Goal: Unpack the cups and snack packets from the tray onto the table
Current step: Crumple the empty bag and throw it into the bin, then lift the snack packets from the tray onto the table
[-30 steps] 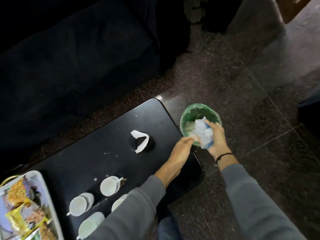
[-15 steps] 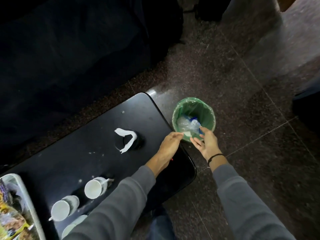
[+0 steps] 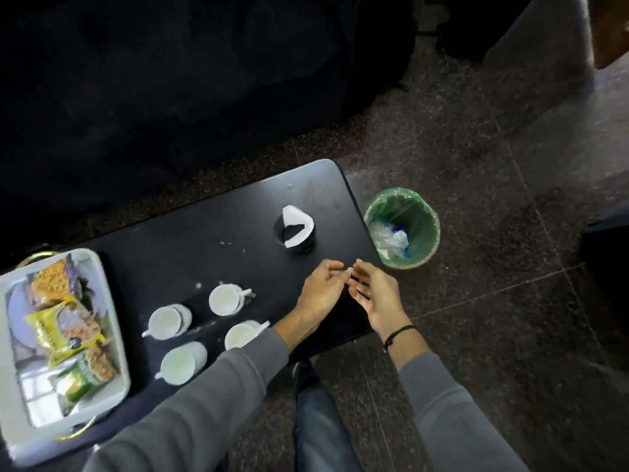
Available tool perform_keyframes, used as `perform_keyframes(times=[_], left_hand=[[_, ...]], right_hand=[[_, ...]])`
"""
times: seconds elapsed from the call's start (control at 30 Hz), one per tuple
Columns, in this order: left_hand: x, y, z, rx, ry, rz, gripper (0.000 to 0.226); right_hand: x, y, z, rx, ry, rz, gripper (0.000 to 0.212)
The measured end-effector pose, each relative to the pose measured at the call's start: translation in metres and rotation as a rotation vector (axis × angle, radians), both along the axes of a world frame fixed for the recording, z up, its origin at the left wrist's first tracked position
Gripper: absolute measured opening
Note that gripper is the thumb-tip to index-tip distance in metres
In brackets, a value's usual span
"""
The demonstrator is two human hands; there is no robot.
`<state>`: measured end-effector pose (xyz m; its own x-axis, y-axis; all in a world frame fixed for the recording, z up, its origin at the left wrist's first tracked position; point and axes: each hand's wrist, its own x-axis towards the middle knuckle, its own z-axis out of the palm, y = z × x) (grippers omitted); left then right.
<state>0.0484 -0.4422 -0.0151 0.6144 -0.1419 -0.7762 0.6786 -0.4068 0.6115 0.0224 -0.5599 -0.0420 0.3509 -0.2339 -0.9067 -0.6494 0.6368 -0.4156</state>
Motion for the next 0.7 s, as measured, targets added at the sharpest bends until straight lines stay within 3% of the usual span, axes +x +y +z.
perform_keyframes(times=[0.33,0.7], left_hand=[[-0.031,0.157,0.021,-0.056,-0.114,0.229,0.025],[-0.066,0.341,0.016,-0.003,-0.161,0.511,0.023]], right_hand=[[0.002,0.145,0.048,-0.069,-0.119,0.392,0.013],[0.002,0.334,0.048,-0.059,-0.193,0.742,0.015]])
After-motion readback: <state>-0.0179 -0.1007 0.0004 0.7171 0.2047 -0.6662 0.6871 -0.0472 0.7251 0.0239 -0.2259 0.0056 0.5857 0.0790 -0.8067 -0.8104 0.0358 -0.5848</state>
